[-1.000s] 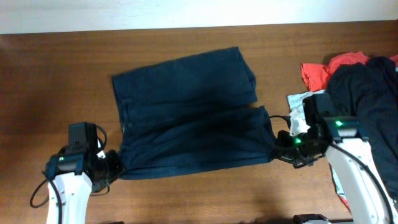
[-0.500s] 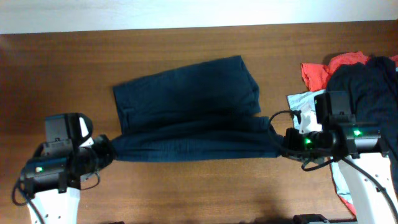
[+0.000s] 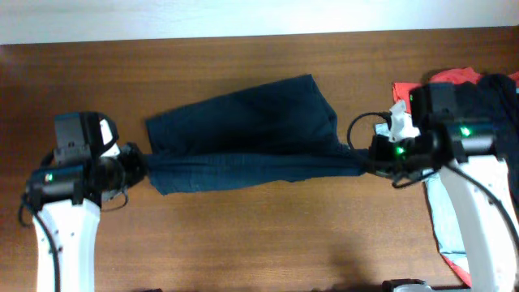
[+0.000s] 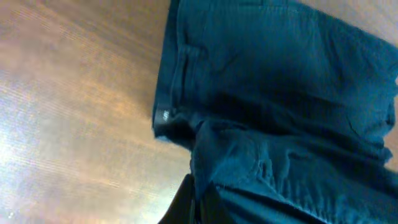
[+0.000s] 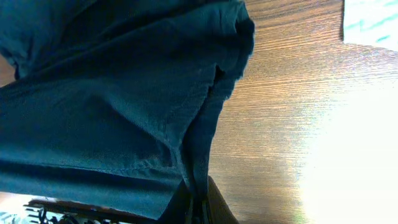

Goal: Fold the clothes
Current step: 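Lift the hems and fold them upward toward the waistband with both grippers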

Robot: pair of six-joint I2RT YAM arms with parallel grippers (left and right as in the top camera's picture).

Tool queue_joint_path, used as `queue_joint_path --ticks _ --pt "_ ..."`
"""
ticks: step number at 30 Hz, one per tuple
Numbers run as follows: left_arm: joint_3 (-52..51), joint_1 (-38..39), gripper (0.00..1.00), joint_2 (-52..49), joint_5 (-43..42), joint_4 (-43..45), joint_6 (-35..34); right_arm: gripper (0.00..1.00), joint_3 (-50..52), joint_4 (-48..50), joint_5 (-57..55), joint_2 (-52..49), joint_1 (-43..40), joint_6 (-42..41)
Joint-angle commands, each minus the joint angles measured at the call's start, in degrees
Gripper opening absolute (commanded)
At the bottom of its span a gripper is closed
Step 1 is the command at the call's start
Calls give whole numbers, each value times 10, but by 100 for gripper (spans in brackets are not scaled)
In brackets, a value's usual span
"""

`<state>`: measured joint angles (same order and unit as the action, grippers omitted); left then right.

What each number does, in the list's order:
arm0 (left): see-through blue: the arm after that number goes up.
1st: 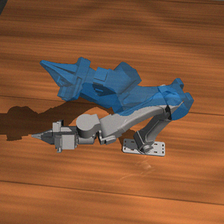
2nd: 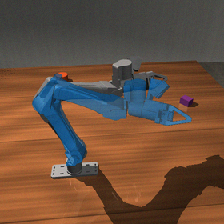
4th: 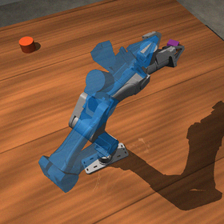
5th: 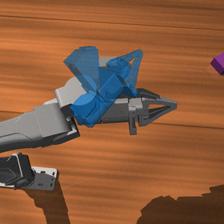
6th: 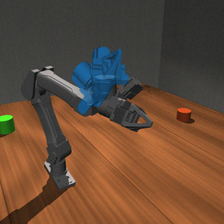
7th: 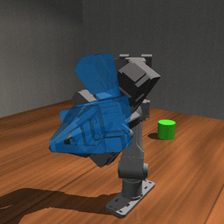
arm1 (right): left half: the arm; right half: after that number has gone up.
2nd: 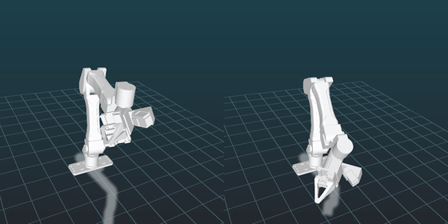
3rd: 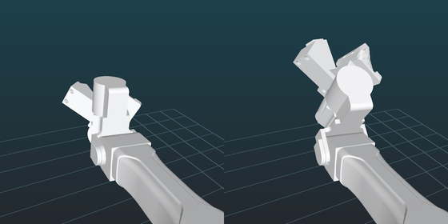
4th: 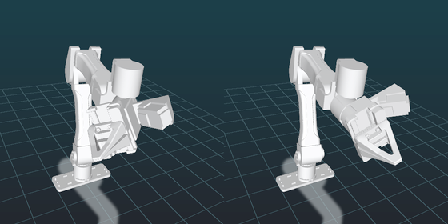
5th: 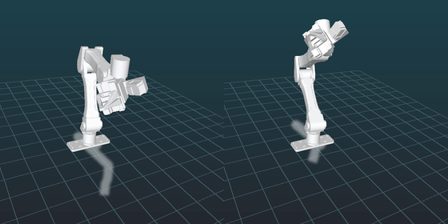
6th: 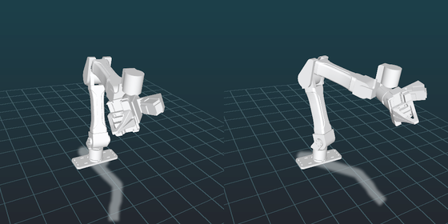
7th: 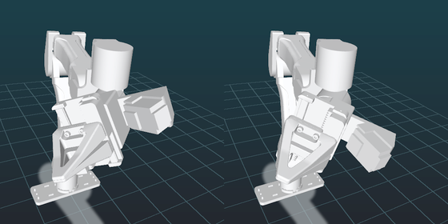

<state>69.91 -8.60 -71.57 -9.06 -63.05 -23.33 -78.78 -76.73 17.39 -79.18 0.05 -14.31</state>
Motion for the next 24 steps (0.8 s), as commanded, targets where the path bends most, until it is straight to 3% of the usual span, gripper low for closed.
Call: queue_joint_path --ticks 1,11,24 --pt "12 -9 1 -24 64 37 11 4 -31 -2 -80 -33 -8 6" --pt "13 -9 1 -84 63 143 7 4 -94 57 -79 -129 -8 6" --pt "13 -9 1 -157 87 198 7 4 -94 205 -74 -206 46 6"
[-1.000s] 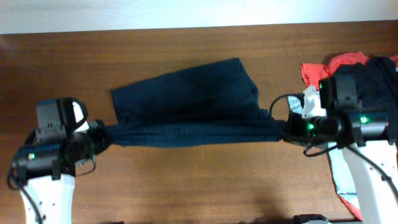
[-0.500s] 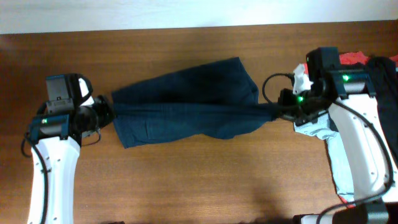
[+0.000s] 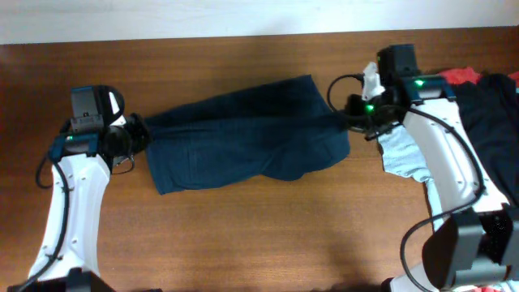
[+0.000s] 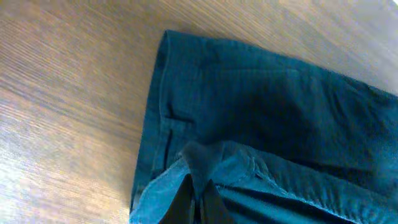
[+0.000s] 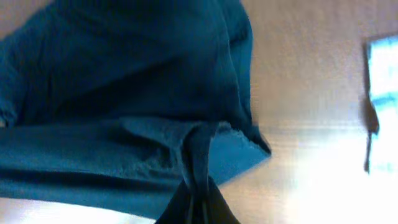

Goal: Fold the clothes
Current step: 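Lift the hems and fold them upward toward the waistband with both grippers, then lay the folded hems onto the waistband and release both grippers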

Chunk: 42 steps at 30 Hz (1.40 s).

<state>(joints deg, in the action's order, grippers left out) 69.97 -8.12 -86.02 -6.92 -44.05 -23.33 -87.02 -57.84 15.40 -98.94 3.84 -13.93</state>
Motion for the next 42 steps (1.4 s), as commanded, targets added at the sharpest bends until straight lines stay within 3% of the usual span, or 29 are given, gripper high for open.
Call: queue_joint_path --ticks 1,16,36,37,39,41,42 --pt "12 -14 1 -18 68 12 7 4 -12 35 -57 -13 16 2" --pt "12 -14 1 -99 103 118 7 4 -12 186 -82 -78 56 2" --pt "12 -14 1 -166 145 172 -1 5 -12 358 -82 -177 95 30" --pt "12 -14 2 -169 144 171 -9 10 -12 365 -84 -181 97 40" --pt "12 -14 21 -178 144 172 -17 23 -12 377 -84 -187 103 50" --pt "12 -14 55 -188 145 179 -17 52 -12 389 -86 -195 105 50" --pt "12 -14 66 -191 143 184 -17 74 -12 394 -86 -196 105 50"
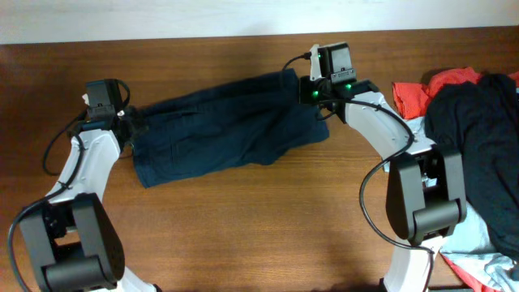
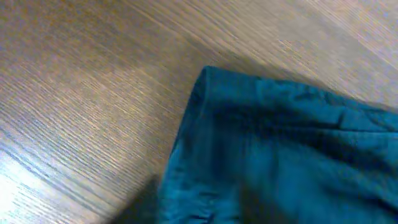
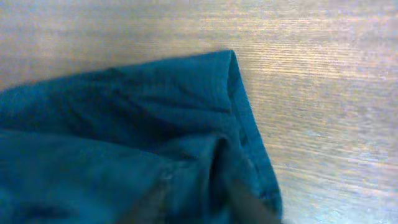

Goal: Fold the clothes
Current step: 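Lay the folded hems onto the waistband and release both grippers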

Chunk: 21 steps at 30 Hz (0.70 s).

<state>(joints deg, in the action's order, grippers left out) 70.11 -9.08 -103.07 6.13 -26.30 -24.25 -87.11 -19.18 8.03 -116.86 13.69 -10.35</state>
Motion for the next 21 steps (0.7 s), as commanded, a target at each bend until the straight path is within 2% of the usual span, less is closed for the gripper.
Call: queue_joint_path --ticks 1,2,5,7,10,14,15,16,17,20,21 --pt "10 -4 77 -24 11 11 -7 94 -11 12 -12 -20 7 14" --pt "10 -4 85 -25 6 15 -7 99 -11 19 -12 -20 7 14" --pt "16 -4 87 -24 -11 23 -2 99 -11 50 -12 -21 7 40" --pt "34 -4 99 -20 -12 15 13 99 -12 71 -11 -21 7 61" --pt "83 -4 99 -6 -12 -26 21 99 -35 51 -2 -7 6 92" --pt "152 0 97 13 -28 -83 21 100 -98 -54 58 9 9 138" --pt "167 4 79 16 -42 -95 21 95 -115 -83 66 9 10 141" --pt "176 8 37 16 -55 -104 21 87 -132 -114 68 9 11 143" --pt "184 14 0 17 -70 -112 21 75 -145 -141 68 9 13 144" --pt "185 36 0 15 -105 -126 24 15 -153 -177 75 9 19 144" --pt "183 46 0 11 -111 -130 35 4 -151 -185 83 8 21 144"
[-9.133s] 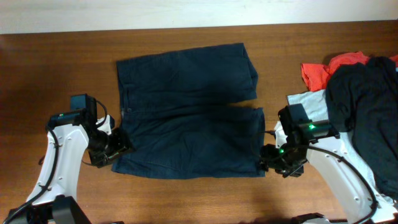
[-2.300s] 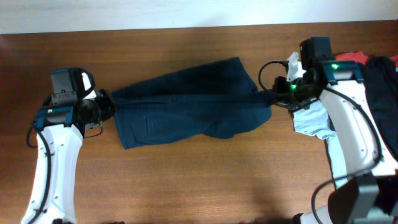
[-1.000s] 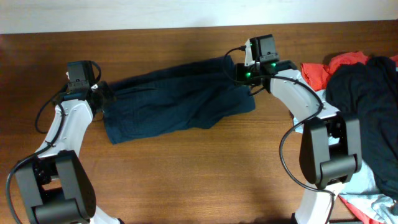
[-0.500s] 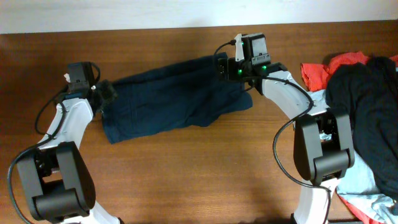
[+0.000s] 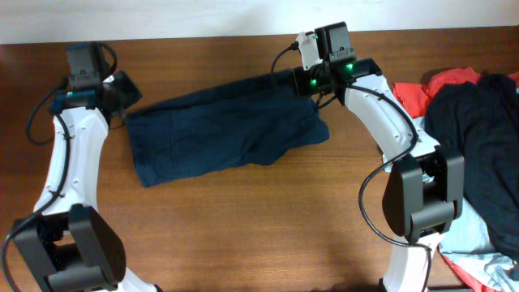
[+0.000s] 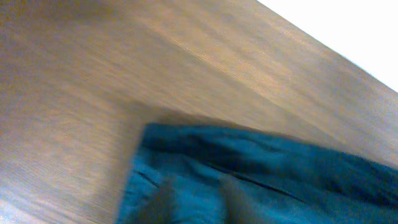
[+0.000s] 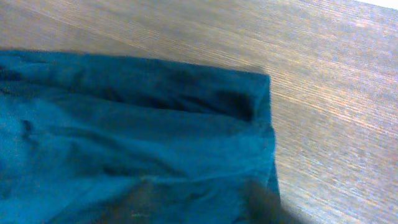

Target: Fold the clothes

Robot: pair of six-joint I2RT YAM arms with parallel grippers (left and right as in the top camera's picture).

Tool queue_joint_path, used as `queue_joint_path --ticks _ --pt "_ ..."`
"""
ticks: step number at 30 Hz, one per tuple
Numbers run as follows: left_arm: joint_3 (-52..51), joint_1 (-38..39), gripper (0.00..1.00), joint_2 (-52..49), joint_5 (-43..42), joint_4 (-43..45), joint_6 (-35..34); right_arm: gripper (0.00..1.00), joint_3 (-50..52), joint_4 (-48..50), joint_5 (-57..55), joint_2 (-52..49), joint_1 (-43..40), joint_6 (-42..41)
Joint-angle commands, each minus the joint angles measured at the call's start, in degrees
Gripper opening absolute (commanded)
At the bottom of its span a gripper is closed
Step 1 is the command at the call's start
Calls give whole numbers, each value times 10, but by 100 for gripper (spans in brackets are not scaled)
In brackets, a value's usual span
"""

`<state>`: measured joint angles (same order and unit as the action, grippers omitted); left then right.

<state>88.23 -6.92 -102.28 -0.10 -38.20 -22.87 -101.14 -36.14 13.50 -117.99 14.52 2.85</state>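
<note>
A dark navy garment point(image 5: 227, 134) lies folded in half across the middle of the table, its long axis left to right. My left gripper point(image 5: 122, 88) hovers open just beyond its far left corner; in the left wrist view the blurred fingers point(image 6: 165, 200) stand apart over the cloth point(image 6: 261, 168), holding nothing. My right gripper point(image 5: 306, 81) is open over the far right corner. The right wrist view shows its spread fingers point(image 7: 264, 202) above the cloth point(image 7: 137, 124), with the corner hem just ahead.
A pile of other clothes sits at the right edge: a red piece point(image 5: 448, 81), a black one point(image 5: 478, 122) and a light blue one point(image 5: 486, 243). The brown wooden table point(image 5: 243, 227) ends at a white strip along the back.
Both grippers have drawn back from the garment's far corners and sit higher. The left arm now stands further back and to the left. The garment lies as before.
First both grippers were shut on the garment's near edge, holding it taut between them. Then they held that edge over the middle of the cloth. Later it lay at the far edge with the fingers apart. Now the garment is doubled over and both grippers are off it.
</note>
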Motion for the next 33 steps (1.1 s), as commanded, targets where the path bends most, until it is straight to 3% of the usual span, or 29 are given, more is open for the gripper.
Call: queue_joint_path --ticks 1,9,18,27,33 --pt "1 35 0 -1 -50 -14 31 4 -10 -21 35 14 16 12" --pt "0 111 0 -82 -39 -45 65 4 -10 -5 39 -50 54 12" --pt "0 109 0 -168 -20 -19 65 4 -10 54 39 -125 61 7" --pt "1 106 0 -195 47 62 80 5 -10 249 38 -172 61 7" --pt "0 105 0 -196 47 88 85 8 -10 296 -7 -174 61 -14"
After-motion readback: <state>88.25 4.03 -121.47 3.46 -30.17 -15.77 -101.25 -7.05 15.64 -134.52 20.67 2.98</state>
